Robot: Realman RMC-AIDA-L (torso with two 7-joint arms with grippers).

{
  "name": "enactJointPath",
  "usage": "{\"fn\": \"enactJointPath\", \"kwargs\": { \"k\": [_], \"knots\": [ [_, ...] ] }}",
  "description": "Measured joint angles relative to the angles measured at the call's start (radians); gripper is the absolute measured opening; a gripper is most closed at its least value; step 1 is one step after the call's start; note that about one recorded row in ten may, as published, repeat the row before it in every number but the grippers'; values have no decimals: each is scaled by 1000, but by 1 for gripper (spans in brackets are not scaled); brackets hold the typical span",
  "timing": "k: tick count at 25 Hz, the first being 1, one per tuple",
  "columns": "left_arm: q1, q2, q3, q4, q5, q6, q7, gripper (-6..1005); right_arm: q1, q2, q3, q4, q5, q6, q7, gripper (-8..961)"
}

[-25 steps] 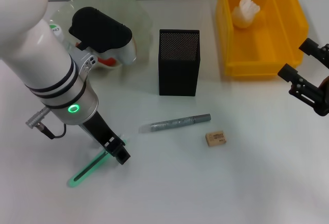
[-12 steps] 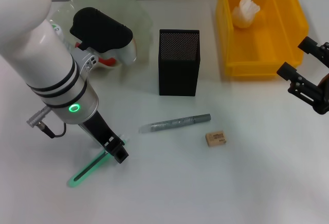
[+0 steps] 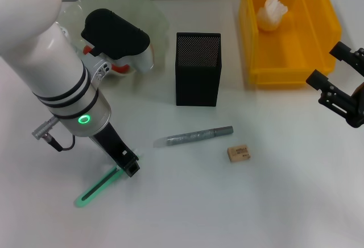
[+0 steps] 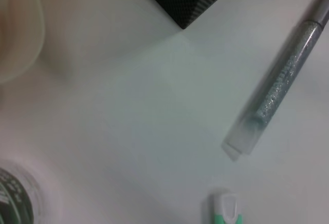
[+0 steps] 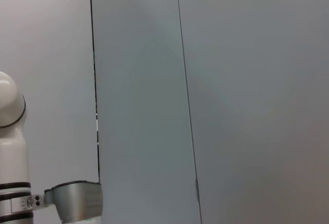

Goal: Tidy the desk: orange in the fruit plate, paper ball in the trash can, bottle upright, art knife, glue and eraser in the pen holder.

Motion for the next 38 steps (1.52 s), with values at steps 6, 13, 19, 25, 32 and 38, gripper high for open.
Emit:
{"fn": "enactJointPath", "kwargs": {
  "k": [6, 13, 19, 25, 32, 38],
  "knots": [
    [0, 0, 6, -2, 0, -4, 0, 395, -1, 2, 0, 0, 0, 0, 0, 768],
    [-6, 0, 15, -25, 0, -24, 12, 377, -3, 2, 0, 0, 0, -2, 3, 768],
    [-9, 0, 46, -26, 0, -32, 19, 362, -5, 3, 0, 0, 0, -3, 12, 768],
    [-9, 0, 48, -26, 0, -33, 19, 315, -5, 4, 0, 0, 0, -3, 13, 768],
    [-9, 0, 61, -26, 1, -34, 18, 301, -6, 4, 0, 0, 0, -4, 13, 767],
    [-10, 0, 63, -26, 13, -36, 17, 299, -6, 4, 0, 0, 0, -4, 13, 767]
  ]
}}
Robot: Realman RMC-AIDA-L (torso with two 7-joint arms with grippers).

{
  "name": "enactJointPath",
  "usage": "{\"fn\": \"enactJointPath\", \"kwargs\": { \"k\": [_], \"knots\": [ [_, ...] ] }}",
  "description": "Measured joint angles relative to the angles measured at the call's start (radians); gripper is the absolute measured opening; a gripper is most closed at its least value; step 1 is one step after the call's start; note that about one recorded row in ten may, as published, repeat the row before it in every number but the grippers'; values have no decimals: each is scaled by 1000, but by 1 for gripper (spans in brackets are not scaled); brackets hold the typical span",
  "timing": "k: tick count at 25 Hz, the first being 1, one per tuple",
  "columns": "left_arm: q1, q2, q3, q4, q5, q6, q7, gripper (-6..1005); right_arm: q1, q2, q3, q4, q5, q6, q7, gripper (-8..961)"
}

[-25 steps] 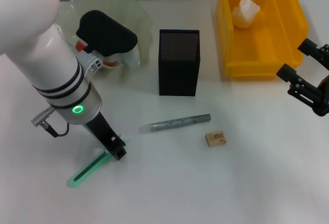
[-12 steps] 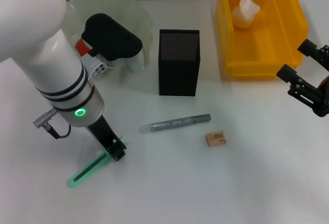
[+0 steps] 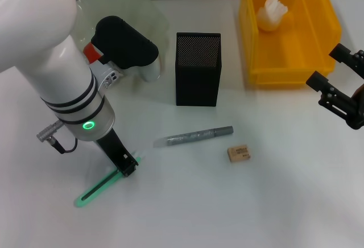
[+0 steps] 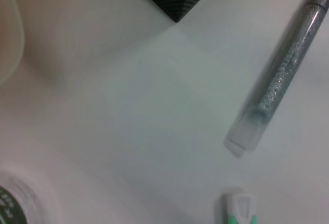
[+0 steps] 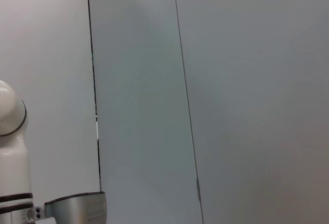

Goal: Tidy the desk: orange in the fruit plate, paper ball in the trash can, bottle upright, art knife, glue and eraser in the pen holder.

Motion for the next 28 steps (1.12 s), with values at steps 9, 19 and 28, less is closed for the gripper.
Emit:
{"fn": "enactJointPath", "kwargs": {
  "k": [9, 19, 28],
  "knots": [
    [0, 0, 0, 0, 1, -2, 1, 223, 0, 0, 1, 0, 0, -1, 0, 767],
    [-3, 0, 0, 25, -8, -7, 8, 196, 0, 0, 12, 0, 0, -4, 0, 768],
    [24, 1, -79, 158, -165, -16, 92, 196, -16, 2, 84, 21, 1, -11, 0, 768]
  ]
}}
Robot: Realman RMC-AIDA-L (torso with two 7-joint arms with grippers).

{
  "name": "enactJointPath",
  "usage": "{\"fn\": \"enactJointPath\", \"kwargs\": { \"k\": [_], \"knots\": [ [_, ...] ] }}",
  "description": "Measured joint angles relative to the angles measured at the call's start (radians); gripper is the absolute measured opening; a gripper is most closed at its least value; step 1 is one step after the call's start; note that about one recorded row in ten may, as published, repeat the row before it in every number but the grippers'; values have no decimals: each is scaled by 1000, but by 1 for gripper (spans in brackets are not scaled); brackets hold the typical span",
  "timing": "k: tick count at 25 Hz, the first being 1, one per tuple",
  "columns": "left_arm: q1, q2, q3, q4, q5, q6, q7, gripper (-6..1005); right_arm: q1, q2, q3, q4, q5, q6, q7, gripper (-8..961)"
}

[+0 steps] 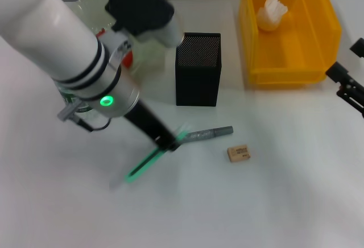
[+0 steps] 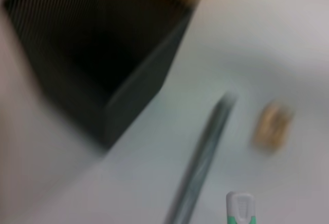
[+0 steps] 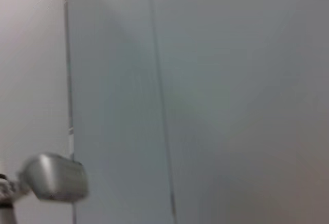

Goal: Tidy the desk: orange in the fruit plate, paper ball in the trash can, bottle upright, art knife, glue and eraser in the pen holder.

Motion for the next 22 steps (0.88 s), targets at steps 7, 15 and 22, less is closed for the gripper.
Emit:
{"fn": "enactJointPath", "kwargs": {
  "k": [7, 15, 22],
  "knots": [
    [76, 3, -105, 105, -225, -142, 182, 196, -27, -1, 60, 25, 0, -1, 0, 767],
    [215, 2, -86, 93, -509, -489, 491, 196, -36, 1, 72, 38, 0, -1, 21, 767],
    [387, 0, 126, 18, -921, -899, 1057, 196, -32, 2, 73, 53, 0, 3, 28, 768]
  ]
}}
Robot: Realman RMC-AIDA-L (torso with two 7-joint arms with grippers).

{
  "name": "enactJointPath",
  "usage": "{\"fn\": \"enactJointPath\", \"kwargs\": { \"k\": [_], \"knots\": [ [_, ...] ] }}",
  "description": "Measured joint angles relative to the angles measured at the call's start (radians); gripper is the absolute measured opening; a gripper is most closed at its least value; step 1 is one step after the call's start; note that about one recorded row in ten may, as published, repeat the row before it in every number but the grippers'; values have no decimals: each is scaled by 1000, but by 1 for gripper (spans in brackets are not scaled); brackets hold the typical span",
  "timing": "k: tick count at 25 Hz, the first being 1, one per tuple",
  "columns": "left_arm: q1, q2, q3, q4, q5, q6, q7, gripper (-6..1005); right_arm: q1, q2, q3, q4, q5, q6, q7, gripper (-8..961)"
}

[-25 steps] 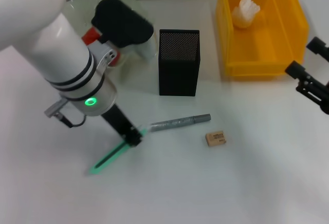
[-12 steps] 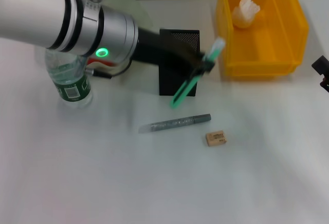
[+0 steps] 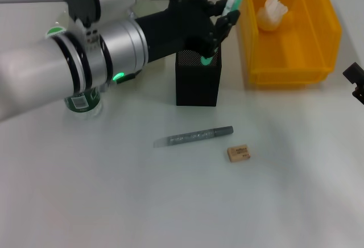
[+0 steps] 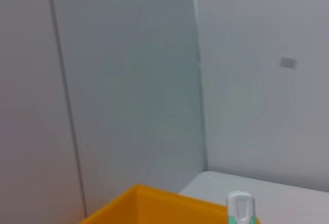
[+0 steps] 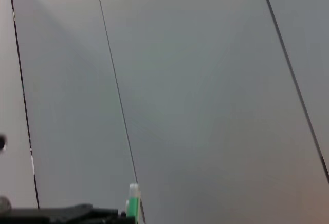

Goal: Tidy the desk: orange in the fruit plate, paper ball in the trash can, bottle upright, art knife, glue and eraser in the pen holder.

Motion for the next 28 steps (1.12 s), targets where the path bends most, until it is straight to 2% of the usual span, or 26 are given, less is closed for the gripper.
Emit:
{"fn": "enactJointPath", "kwargs": {
  "k": [4, 6, 7, 9, 10, 11, 13, 15, 17, 20, 28],
  "knots": [
    [12, -1, 24, -83, -203, -45, 163, 196, 4, 0, -1, 4, 0, -1, 12, 768],
    [12, -1, 26, -98, -243, -47, 199, 197, 5, 0, -4, 4, -1, -2, 20, 768],
    [10, -2, 30, -151, -401, -39, 348, 197, 6, 0, -7, 4, -2, -2, 24, 768],
    [10, -2, 31, -180, -495, -23, 438, 197, 8, 0, -9, 4, -3, -3, 28, 767],
    [10, -2, 31, -180, -495, -23, 438, 197, 8, 0, -9, 4, -4, -3, 28, 767],
    [7, -2, 31, -223, -609, 16, 560, 197, 8, 0, -9, 4, -4, -3, 29, 767],
    [3, -2, 31, -260, -686, 54, 648, 197, 8, 0, -10, 4, -5, -3, 29, 767],
    [3, -2, 31, -260, -686, 54, 648, 197, 8, 0, -10, 4, -6, -4, 33, 767],
    [1, -2, 36, -317, -789, 109, 784, 197, 8, 0, -11, 4, -6, -4, 38, 766],
    [-2, -2, 38, -345, -839, 138, 838, 197, 8, 0, -11, 7, -6, -4, 40, 766],
    [-52, -2, 39, -415, -859, 139, 855, 197, 7, 1, -11, 17, -8, -5, 40, 767]
  ]
}}
